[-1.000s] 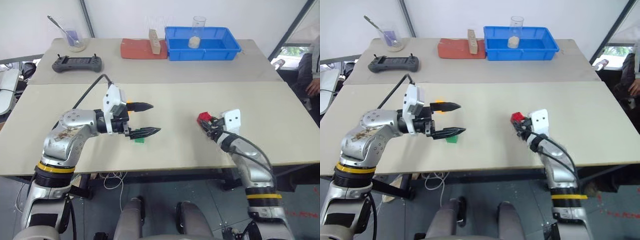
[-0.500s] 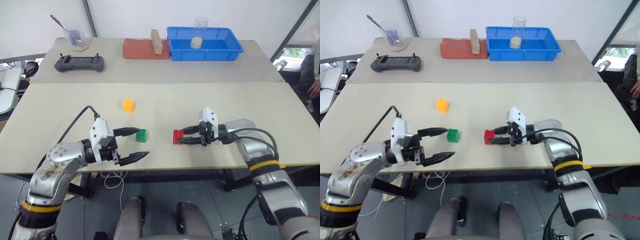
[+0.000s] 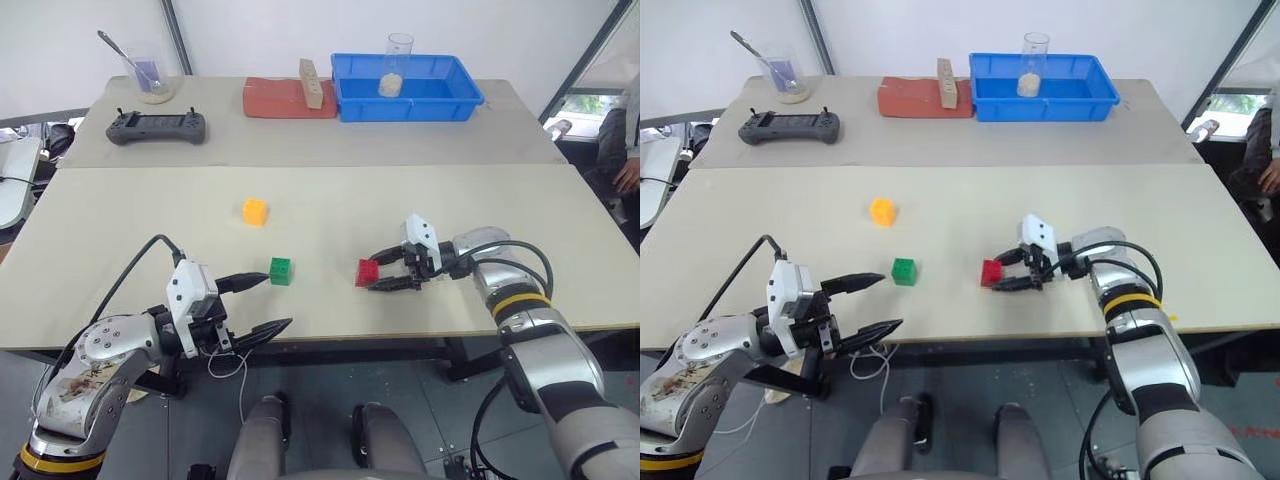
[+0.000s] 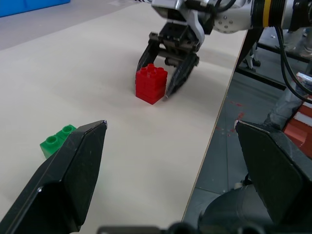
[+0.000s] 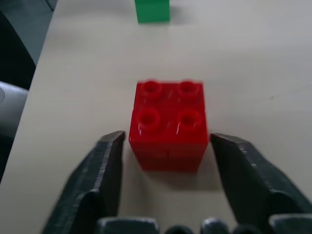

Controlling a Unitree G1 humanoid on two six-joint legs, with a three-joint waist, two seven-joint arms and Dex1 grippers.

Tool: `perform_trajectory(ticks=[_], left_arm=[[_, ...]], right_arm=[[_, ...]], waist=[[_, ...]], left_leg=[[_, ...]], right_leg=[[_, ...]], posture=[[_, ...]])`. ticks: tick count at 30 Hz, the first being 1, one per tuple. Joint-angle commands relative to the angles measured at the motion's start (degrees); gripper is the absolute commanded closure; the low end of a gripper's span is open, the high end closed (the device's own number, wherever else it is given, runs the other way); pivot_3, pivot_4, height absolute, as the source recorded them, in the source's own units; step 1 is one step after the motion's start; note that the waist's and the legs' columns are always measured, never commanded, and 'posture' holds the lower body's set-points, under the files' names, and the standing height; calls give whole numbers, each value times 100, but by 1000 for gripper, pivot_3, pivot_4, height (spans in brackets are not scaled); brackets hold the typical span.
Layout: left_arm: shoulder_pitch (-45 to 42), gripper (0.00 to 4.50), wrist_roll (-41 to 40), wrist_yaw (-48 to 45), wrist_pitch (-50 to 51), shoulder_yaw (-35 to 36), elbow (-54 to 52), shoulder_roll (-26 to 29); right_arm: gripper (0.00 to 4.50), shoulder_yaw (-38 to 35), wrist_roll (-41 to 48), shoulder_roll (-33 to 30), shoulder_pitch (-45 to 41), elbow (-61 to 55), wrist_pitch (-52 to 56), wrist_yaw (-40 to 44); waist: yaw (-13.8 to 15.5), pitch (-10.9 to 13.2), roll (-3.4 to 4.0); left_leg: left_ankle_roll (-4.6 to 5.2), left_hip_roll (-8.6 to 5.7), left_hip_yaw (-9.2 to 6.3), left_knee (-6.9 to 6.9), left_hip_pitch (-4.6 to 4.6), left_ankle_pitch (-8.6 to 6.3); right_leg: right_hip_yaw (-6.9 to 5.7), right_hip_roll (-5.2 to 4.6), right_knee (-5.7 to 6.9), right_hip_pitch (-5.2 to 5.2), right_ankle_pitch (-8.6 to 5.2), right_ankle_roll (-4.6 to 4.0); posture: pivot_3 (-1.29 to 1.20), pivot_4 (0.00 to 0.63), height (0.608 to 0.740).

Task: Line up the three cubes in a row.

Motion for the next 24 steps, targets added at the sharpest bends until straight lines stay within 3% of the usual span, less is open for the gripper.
perform_trajectory(ticks=[1,7,12,16,20,24], left_arm=[[60,0,-103,107,-33,40,-206,-33],[428,0,390,805,-396,56,-65,-516],[685,0,1084,1877,-722,-233,50,-1400],[422,0,1686,2482,-1102,-757,565,-2075],[10,0,2111,2894,-1333,-1062,1106,-2531],[-275,0,2606,3328,-1685,-1263,1655,-2847]], right_arm=[[31,-229,-5,-117,-308,83,-157,45],[7,-545,295,-384,-116,-823,467,88],[7,-883,845,-570,805,-3515,2039,-604],[7,-1093,1794,-944,1843,-6347,4123,-1218],[7,-1295,2430,-1131,2291,-7949,5329,-1956],[7,-1535,2905,-1173,2461,-8786,6018,-2622]], waist=[[-1,0,0],[9,0,1],[35,0,1],[161,-3,6],[174,-3,4],[164,-4,2]], left_leg=[[0,-1,1,0,0,0],[-2,-2,2,-1,0,-1],[-4,1,-1,-6,1,-2],[-8,-1,3,-5,0,-5],[-9,-6,4,1,-2,-6],[-10,-7,3,1,-2,-6]], right_leg=[[1,-1,0,0,0,0],[3,-5,-2,0,0,0],[3,-8,2,0,0,-1],[2,-14,4,-4,-1,-3],[2,-21,-4,-1,-18,-33],[1,-19,-7,0,-18,-34]], posture=[[0,150,740],[0,150,740],[0,150,740],[0,150,740],[0,150,740],[0,150,740]])
